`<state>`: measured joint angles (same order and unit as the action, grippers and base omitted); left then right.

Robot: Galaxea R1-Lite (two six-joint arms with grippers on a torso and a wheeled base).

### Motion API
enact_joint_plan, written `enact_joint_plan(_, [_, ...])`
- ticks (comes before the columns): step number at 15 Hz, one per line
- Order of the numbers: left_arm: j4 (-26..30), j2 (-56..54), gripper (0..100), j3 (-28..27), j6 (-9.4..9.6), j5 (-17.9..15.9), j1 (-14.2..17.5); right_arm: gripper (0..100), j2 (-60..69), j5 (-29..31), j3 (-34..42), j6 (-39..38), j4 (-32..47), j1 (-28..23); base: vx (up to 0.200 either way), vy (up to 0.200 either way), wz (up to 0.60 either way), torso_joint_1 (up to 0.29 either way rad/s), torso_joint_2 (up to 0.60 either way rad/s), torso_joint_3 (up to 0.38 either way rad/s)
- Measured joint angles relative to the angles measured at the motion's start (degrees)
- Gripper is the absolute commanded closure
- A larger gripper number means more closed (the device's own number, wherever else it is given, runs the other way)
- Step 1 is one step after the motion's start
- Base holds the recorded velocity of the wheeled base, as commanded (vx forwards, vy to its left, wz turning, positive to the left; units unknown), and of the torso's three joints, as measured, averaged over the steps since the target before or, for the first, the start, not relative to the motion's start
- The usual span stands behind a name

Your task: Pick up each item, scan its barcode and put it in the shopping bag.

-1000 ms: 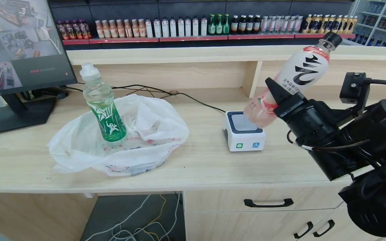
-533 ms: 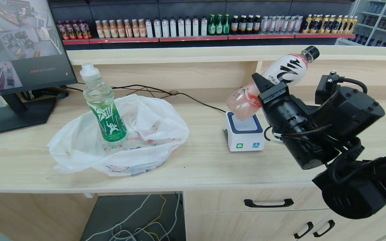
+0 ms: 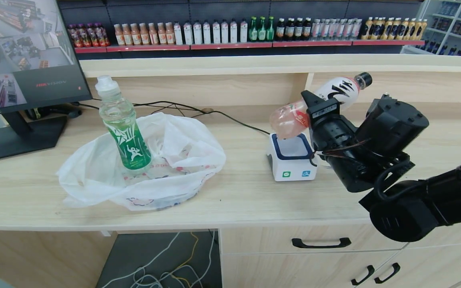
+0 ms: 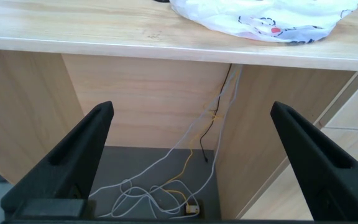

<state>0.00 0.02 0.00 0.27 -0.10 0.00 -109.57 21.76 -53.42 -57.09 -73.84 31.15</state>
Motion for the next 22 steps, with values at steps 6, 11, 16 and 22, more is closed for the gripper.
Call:
enact_joint_plan(6, [0.00, 0.00, 0, 0.00, 0.00, 0.00, 0.00, 100, -1.60, -0.06, 0.76, -0.90, -0.12, -0.44, 0.000, 0.000, 0.00, 0.000, 0.00, 0.000])
enact_joint_plan(11, [0.00, 0.00, 0, 0.00, 0.00, 0.00, 0.00, 100, -2.01, 0.10, 0.04, -3.38, -0.23, -0.41, 0.000, 0.000, 0.00, 0.000, 0.00, 0.000])
enact_joint_plan(16, [0.00, 0.00, 0, 0.00, -0.02, 0.00, 0.00, 100, -2.65, 0.21, 0.89, -4.90, -0.72, -0.44, 0.000, 0.000, 0.00, 0.000, 0.00, 0.000])
enact_joint_plan(22, [0.02, 0.00, 0, 0.00, -0.02, 0.00, 0.00, 100, -3.66, 0.18, 1.11, -4.74, -1.76, -0.09, 0.000, 0.000, 0.00, 0.000, 0.00, 0.000])
